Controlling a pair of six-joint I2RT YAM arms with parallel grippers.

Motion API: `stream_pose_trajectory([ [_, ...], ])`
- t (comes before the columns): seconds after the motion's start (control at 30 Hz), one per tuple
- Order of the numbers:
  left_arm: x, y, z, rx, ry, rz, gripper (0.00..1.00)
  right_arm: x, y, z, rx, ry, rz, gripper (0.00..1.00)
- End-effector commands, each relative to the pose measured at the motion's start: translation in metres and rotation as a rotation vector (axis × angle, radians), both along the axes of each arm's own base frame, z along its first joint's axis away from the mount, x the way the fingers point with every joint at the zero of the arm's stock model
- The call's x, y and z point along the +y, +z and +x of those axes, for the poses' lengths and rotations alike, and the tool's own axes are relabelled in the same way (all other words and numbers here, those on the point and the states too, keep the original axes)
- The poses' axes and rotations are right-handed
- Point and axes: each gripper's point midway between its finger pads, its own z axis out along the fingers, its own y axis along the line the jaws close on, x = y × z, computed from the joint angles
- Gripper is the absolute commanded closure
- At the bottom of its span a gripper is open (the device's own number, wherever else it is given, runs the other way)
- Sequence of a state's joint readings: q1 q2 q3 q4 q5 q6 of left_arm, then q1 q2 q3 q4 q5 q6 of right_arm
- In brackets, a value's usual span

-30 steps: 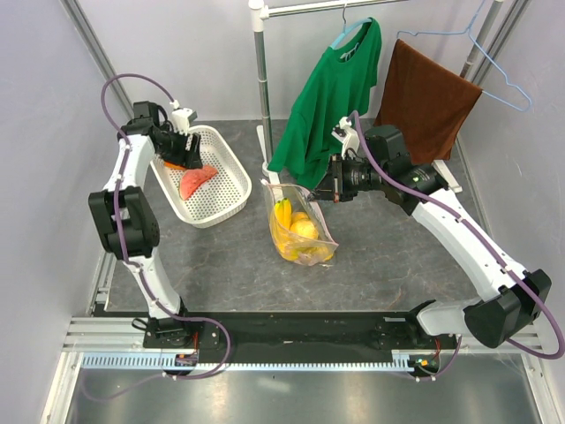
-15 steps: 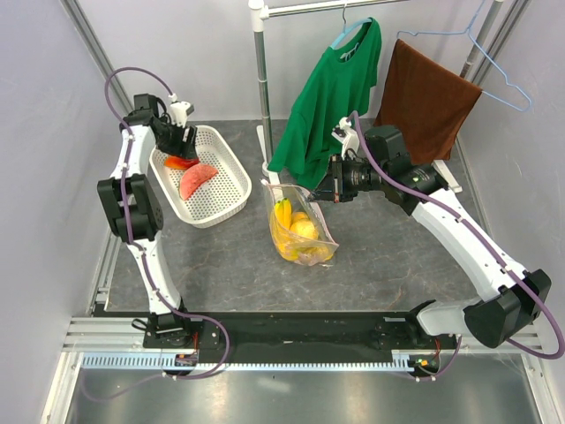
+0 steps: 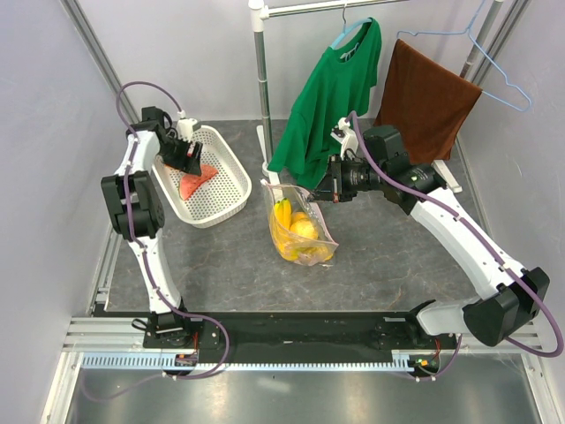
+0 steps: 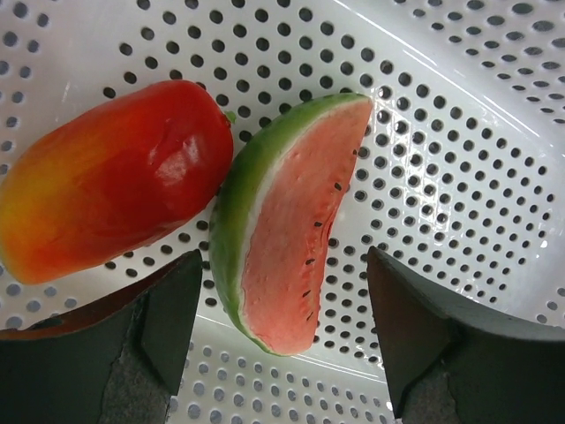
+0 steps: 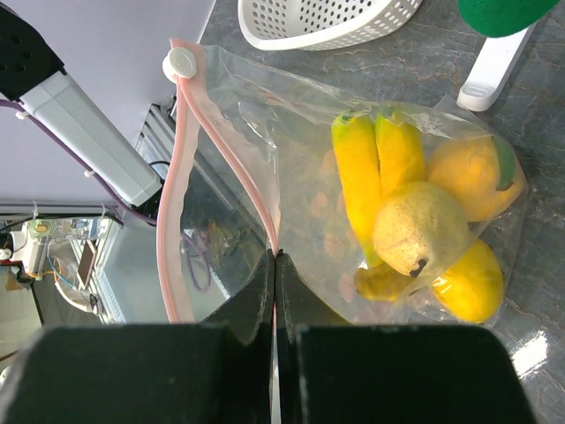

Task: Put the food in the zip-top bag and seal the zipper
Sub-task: Pick up the fake fruit from the bin.

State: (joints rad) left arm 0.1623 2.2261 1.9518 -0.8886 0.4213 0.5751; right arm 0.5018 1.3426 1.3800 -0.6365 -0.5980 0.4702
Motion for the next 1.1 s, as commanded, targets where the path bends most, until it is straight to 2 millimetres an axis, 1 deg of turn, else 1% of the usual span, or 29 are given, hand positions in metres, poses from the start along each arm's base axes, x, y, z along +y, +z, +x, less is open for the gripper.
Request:
stream_pose_trajectory([
  [0.0, 0.000, -0.019, -0.006, 0.035, -0.042, 0.003, 0.18, 0.003, 0.001, 0.001, -0.013, 0.015, 0.007, 1.00],
  [0.1, 0.000, -0.023, -0.007, 0.044, -0.038, 0.002, 0.16, 0.003, 0.001, 0.001, -0.014, 0.013, 0.006, 1.00],
  [0.2, -0.003, -0.032, -0.011, 0.058, -0.044, 0.005, 0.14, 0.003, 0.000, 0.002, -0.011, 0.015, 0.005, 1.00],
  [0.27, -0.004, -0.034, -0.010, 0.049, -0.047, 0.018, 0.14, 0.004, 0.000, 0.002, -0.011, 0.015, 0.005, 1.00],
  [0.3, -0.004, -0.038, -0.012, 0.056, -0.047, 0.022, 0.14, 0.004, -0.001, 0.002, -0.010, 0.015, 0.004, 1.00],
  [0.33, -0.002, -0.039, -0.010, 0.043, -0.039, 0.041, 0.16, 0.004, -0.001, 0.002, -0.009, 0.015, 0.003, 1.00],
  [0.4, -0.003, -0.046, -0.014, 0.056, -0.042, 0.055, 0.17, 0.004, -0.002, 0.002, -0.007, 0.016, 0.005, 1.00],
  [0.47, -0.001, -0.048, -0.011, 0.041, -0.043, 0.089, 0.18, 0.003, -0.002, 0.002, -0.006, 0.014, 0.004, 1.00],
  [0.53, 0.003, -0.052, -0.013, 0.039, -0.033, 0.122, 0.19, 0.003, -0.002, 0.002, -0.008, 0.015, 0.003, 1.00],
  [0.57, 0.001, -0.051, -0.010, 0.024, -0.035, 0.131, 0.19, 0.004, -0.002, 0.002, -0.009, 0.015, 0.003, 1.00],
  [0.6, 0.002, -0.053, -0.012, 0.028, -0.037, 0.142, 0.21, 0.003, -0.002, 0.002, -0.009, 0.015, 0.001, 1.00],
  [0.7, -0.001, -0.048, -0.012, 0.016, -0.040, 0.143, 0.32, 0.003, -0.001, 0.002, -0.012, 0.015, 0.003, 1.00],
  [0.73, -0.002, -0.043, -0.011, 0.006, -0.035, 0.134, 0.40, 0.003, -0.002, 0.002, -0.010, 0.014, 0.003, 1.00],
  [0.77, -0.002, -0.038, -0.011, -0.002, -0.034, 0.129, 0.45, 0.003, -0.002, 0.003, -0.014, 0.014, 0.002, 1.00],
  [0.8, -0.005, -0.028, -0.011, -0.022, -0.036, 0.117, 0.56, 0.003, -0.002, 0.003, -0.013, 0.014, 0.002, 1.00],
  [0.83, -0.007, -0.020, -0.010, -0.036, -0.036, 0.110, 0.60, 0.003, -0.001, 0.002, -0.015, 0.015, 0.001, 1.00],
  [0.87, -0.007, -0.014, -0.010, -0.049, -0.033, 0.104, 0.61, 0.002, -0.001, 0.003, -0.014, 0.011, 0.001, 1.00],
  [0.9, -0.010, 0.001, -0.010, -0.072, -0.030, 0.087, 0.62, 0.003, -0.001, 0.002, -0.015, 0.014, 0.002, 1.00],
  [0.97, -0.012, 0.019, -0.009, -0.105, -0.023, 0.066, 0.62, 0.002, -0.001, 0.003, -0.019, 0.014, 0.002, 1.00],
  [1.0, -0.017, 0.038, -0.012, -0.131, -0.021, 0.032, 0.62, 0.003, 0.000, 0.002, -0.021, 0.014, 0.002, 1.00],
  [1.07, -0.021, 0.062, -0.011, -0.174, -0.016, 0.002, 0.62, 0.002, -0.001, 0.002, -0.022, 0.013, -0.001, 1.00],
])
